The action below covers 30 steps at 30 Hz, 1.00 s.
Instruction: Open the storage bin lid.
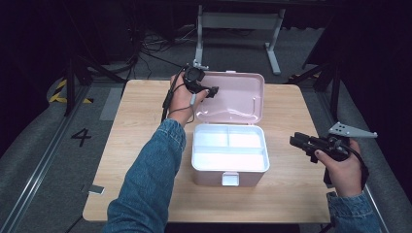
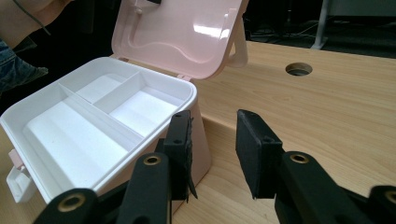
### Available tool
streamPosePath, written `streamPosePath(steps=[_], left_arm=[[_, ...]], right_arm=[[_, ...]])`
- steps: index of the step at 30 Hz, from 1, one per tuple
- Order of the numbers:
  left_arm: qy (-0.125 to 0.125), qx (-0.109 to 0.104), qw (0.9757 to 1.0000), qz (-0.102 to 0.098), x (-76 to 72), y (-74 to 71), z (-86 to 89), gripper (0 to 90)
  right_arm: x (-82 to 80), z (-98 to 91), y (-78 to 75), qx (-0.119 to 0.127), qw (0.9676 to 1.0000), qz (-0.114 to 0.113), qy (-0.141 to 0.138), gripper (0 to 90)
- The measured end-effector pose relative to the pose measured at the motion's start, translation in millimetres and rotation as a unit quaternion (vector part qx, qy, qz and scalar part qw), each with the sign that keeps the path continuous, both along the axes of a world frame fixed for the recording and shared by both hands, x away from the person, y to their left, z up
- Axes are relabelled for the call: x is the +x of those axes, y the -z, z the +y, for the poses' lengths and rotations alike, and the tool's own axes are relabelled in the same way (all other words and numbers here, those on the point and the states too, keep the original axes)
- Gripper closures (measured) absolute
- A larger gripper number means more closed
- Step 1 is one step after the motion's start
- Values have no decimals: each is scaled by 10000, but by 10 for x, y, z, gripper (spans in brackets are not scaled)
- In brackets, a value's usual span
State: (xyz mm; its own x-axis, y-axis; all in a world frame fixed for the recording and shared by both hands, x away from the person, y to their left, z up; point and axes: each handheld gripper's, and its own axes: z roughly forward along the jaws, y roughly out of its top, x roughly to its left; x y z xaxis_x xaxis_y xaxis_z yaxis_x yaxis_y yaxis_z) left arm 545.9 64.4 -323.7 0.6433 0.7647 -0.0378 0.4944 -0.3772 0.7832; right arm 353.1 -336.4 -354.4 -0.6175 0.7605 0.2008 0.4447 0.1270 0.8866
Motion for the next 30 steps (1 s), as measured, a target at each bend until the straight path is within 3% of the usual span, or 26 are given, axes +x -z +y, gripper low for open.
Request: streamPosePath(steps=[2, 10, 19, 20, 28, 30], left_arm=[[-70, 101, 9998, 123, 4, 35, -2, 272], [-145, 162, 9991, 370, 41, 209, -6, 257], [-297, 145, 9968, 732, 97, 337, -23, 246], [-322, 166, 9954, 887, 111, 373, -15, 247], [-323, 183, 9927, 1146, 137, 467, 4, 245], [-336, 130, 9905, 1326, 151, 516, 12, 242]], right_arm=[[3, 8, 5, 8, 10000, 28, 8, 670], [7, 19, 15, 14, 10000, 57, -32, 667], [12, 25, 25, 57, 9999, 100, -43, 659], [13, 21, 25, 58, 9999, 95, -36, 659], [24, 26, 42, 82, 9999, 123, -60, 659], [23, 39, 44, 82, 9999, 134, -68, 658]])
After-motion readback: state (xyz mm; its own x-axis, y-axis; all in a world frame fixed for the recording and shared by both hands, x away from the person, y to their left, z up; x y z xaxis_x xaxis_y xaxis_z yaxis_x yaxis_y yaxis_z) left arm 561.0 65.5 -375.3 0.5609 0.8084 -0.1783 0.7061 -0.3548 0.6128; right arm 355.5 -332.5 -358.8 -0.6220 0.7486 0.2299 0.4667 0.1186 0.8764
